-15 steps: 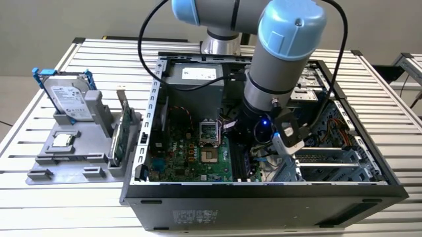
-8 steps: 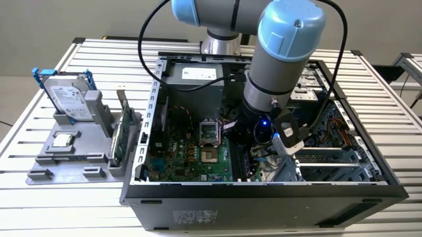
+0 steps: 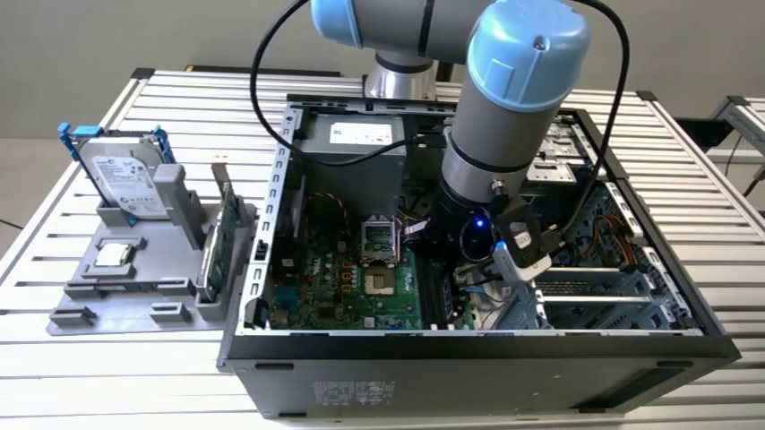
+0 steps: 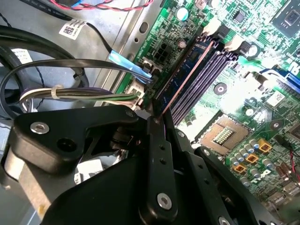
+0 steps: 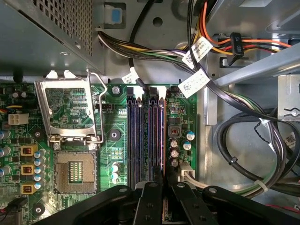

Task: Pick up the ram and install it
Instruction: 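Insert the ram into the slot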

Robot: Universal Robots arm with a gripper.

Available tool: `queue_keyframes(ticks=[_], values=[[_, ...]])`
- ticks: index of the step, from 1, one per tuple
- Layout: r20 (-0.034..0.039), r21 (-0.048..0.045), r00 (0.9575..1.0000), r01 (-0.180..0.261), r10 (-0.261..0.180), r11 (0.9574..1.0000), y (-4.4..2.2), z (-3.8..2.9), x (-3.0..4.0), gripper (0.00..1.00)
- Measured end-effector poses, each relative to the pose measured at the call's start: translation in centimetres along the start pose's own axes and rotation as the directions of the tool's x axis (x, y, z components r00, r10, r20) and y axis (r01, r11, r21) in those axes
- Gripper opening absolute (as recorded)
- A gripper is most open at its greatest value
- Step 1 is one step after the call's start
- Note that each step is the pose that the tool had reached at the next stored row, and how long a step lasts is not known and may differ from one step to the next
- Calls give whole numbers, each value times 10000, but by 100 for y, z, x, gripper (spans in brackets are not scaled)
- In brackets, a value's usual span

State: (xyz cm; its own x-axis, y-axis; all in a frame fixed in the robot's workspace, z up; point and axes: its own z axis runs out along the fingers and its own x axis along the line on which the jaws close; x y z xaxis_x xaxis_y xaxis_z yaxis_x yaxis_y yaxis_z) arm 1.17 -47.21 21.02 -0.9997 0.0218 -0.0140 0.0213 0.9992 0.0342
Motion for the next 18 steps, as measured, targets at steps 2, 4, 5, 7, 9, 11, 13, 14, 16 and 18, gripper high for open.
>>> queue_keyframes(ticks=[2,4,5,7,9,11,13,14,16,18], values=[[0,-2,10000,0,0,10000,0,0,0,0],[0,-4,10000,-1,1,10000,0,0,0,0],[0,-4,10000,0,0,10000,0,1,0,0],[0,-3,10000,0,0,10000,0,-4,0,0],[0,9,10000,-1,1,10000,1,-28,0,0],[0,23,10000,0,0,10000,1,-46,-1,0],[1,34,10000,0,0,10000,-3,-50,0,0],[1,37,10000,-1,1,10000,-6,-51,0,0],[1,41,10000,0,0,10000,-9,-51,-1,0],[0,48,10000,1,-1,10000,-11,-51,-1,0]])
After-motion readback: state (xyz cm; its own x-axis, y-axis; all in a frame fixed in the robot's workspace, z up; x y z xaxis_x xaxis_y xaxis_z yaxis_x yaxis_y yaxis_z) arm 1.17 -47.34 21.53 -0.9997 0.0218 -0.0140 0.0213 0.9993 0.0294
